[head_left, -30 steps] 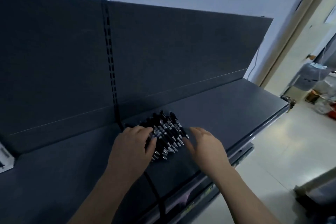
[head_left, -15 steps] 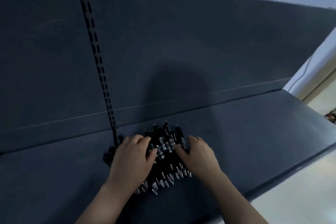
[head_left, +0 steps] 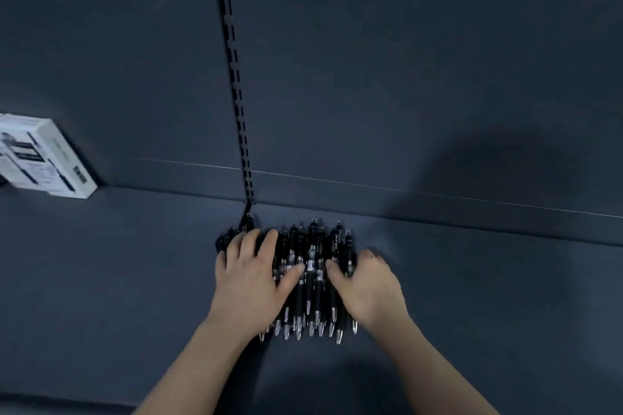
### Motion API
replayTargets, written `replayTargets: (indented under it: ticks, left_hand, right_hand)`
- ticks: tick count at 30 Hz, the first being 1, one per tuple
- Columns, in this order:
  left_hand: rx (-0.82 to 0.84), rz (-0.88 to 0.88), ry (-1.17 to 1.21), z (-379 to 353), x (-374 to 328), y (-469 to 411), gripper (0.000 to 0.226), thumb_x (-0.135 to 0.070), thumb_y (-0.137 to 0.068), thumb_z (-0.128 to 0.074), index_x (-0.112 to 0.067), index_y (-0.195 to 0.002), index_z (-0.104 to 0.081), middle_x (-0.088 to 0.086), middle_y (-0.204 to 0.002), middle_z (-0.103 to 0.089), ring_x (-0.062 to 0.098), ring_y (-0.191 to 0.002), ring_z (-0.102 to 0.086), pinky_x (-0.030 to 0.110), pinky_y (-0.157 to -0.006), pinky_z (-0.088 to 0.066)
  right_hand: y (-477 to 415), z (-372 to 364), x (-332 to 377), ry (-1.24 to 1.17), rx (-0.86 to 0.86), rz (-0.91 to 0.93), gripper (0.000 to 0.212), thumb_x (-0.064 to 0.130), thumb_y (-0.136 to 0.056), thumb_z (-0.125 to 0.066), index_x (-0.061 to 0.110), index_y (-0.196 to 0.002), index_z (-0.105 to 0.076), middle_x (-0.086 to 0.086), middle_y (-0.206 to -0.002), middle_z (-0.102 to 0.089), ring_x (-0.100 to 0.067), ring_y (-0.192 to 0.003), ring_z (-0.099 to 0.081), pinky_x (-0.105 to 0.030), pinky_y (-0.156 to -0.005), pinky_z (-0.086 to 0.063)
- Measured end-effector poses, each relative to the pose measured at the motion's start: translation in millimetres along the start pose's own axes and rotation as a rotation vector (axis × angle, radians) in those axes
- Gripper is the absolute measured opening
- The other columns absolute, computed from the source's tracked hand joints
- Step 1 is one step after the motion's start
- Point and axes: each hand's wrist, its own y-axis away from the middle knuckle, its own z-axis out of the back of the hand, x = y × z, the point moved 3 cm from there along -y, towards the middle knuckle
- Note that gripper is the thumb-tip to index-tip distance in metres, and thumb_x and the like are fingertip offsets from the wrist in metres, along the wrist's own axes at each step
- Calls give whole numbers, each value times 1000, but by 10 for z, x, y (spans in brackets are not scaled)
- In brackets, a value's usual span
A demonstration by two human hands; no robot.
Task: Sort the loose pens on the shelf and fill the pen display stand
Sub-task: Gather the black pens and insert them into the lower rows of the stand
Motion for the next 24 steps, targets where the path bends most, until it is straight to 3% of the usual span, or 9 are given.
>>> replayTargets:
  ticks: [5,11,15,19,24]
  left_hand:
    - [9,-9,27,-46,-33,9,93,-77,-72,-3,-28,-149,-21,-1,-155,-19,23,-144,-10,46,-118,-15]
    - [-39,-43,-27,89,-97,38,87,-73,-78,-6,-26,-146,-32,0,-149,-33,24,-140,-24,45,-116,-18]
    - [-25,-28,-75,164,-303,11,75,-73,-85,-29,-21,-137,-44,2,-136,-45,22,-125,-38,36,-105,-34]
    - [62,37,-47,160,-474,-62,64,-63,-85,-52,-11,-124,-50,9,-125,-48,24,-110,-53,31,-90,-47]
    - [96,106,42,152,-570,-134,53,-48,-87,-61,-6,-119,-50,13,-123,-49,24,-95,-63,29,-76,-51]
  right_hand:
    - [-19,5,23,97,0,33,29,40,-91,-52,12,-89,-44,1,-80,-54,-20,-69,-53,-26,-60,-39]
    - [-87,3,-99,-147,103,15,30,36,-99,-46,7,-91,-47,-2,-73,-55,-16,-62,-52,-27,-51,-38]
    - [-134,-12,-189,-327,148,-13,32,36,-98,-48,4,-96,-52,-5,-77,-58,-17,-65,-52,-31,-58,-39]
    - [-201,-29,-241,-424,168,-27,25,33,-94,-55,9,-85,-52,0,-69,-55,-16,-62,-51,-34,-63,-41]
    - [-216,-26,-277,-482,184,-38,23,30,-93,-58,13,-81,-49,2,-62,-50,-15,-56,-46,-31,-59,-37]
